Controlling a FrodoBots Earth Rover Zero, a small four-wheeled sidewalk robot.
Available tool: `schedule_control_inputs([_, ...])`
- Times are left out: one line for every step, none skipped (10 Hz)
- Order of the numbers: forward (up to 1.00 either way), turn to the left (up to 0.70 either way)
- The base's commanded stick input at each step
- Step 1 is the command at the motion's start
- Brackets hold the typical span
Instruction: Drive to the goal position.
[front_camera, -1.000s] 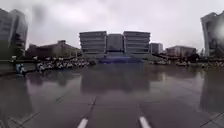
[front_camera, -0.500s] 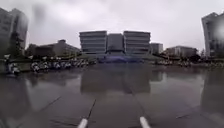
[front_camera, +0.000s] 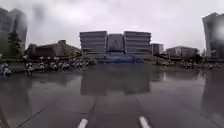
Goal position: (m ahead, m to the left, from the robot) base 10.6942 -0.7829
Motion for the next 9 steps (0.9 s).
schedule_control_inputs([1.00, 0.04])
schedule_control_inputs([1.00, 0.02])
schedule_control_inputs([1.00, 0.02])
schedule_control_inputs([1.00, 0.02])
schedule_control_inputs([1.00, 0.01])
schedule_control_inputs([1.00, 0.00])
schedule_control_inputs([1.00, 0.01])
schedule_control_inputs([1.00, 0.02])
schedule_control_inputs([1.00, 0.02])
